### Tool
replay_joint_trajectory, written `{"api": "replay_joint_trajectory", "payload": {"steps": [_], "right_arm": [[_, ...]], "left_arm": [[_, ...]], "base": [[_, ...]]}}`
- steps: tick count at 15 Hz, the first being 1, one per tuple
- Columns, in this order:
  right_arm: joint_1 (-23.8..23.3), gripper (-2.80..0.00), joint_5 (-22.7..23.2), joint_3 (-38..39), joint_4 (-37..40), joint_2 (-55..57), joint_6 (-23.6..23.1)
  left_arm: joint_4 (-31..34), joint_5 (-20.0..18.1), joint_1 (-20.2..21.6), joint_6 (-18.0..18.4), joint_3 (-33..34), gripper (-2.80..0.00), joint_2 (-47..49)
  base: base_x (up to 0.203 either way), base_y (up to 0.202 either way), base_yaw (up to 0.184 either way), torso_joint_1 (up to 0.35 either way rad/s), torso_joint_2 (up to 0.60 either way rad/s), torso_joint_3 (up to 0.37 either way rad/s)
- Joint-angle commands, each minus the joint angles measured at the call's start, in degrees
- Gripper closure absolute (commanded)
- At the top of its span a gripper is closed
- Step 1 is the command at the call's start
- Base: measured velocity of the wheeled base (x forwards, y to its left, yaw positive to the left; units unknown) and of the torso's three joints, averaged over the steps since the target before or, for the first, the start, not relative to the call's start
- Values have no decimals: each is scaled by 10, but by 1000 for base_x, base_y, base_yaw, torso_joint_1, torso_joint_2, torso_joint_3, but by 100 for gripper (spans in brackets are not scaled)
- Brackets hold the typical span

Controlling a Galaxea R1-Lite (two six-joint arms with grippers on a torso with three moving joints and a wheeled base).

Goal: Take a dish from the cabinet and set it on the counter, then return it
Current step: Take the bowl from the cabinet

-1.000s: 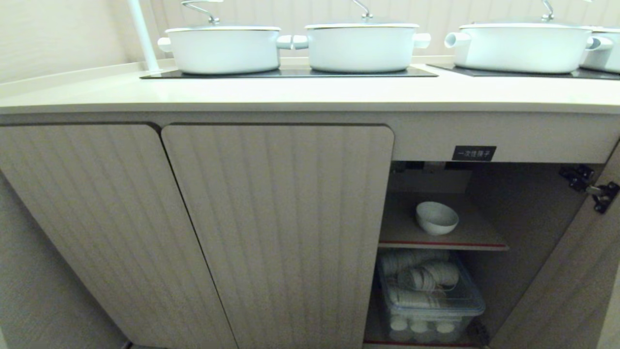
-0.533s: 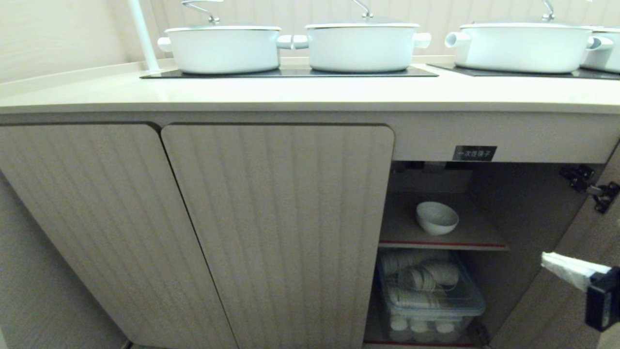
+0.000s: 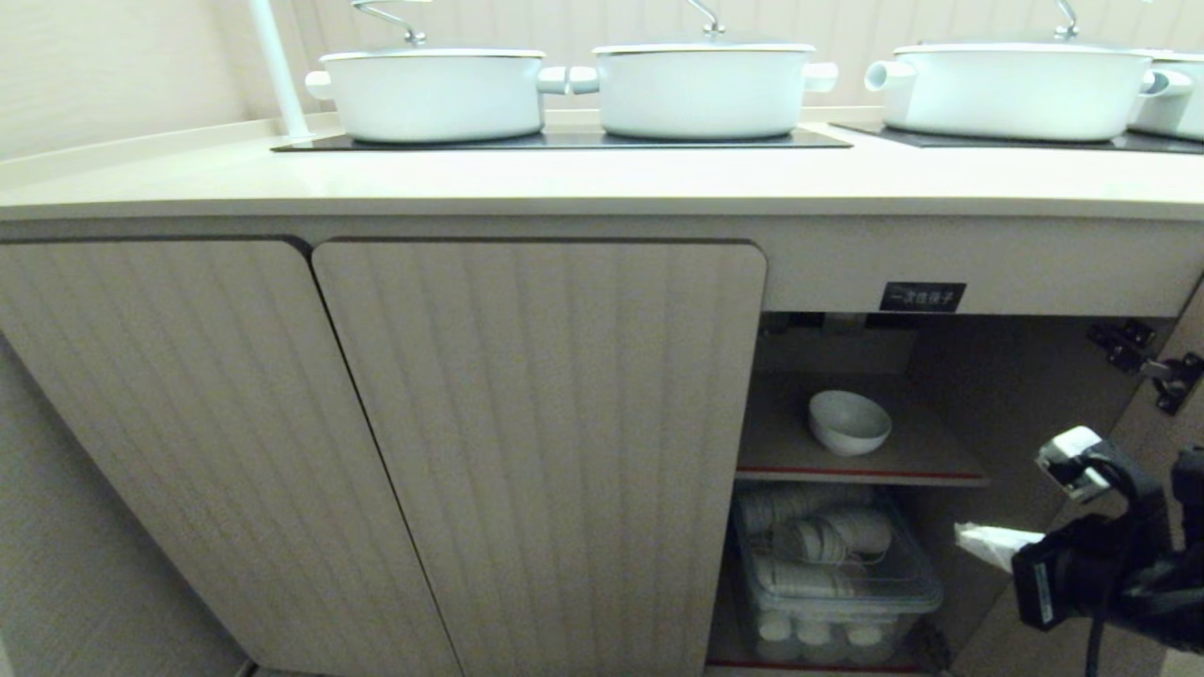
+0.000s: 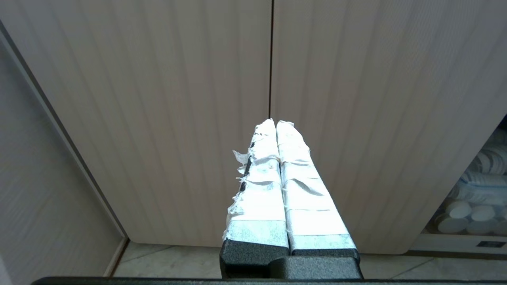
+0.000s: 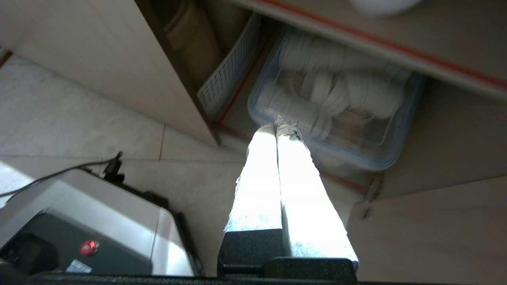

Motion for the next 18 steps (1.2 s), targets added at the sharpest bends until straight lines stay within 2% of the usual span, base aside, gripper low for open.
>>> {"api": "replay_joint_trajectory", "payload": {"steps": [1, 3, 11, 18], "right_arm": [[0, 0, 1, -11, -5, 38, 4], [0, 0, 1, -20, -17, 53, 31], [-3, 0, -6, -52, -29, 102, 90], [-4, 0, -51, -120, -22, 155, 94]], "left_arm": [[0, 0, 0, 0, 0, 0, 0], [0, 0, 0, 0, 0, 0, 0], [0, 0, 0, 0, 0, 0, 0], [0, 0, 0, 0, 0, 0, 0]], "base": [[0, 0, 0, 0, 0, 0], [0, 0, 0, 0, 0, 0], [0, 0, 0, 0, 0, 0], [0, 0, 0, 0, 0, 0]]}}
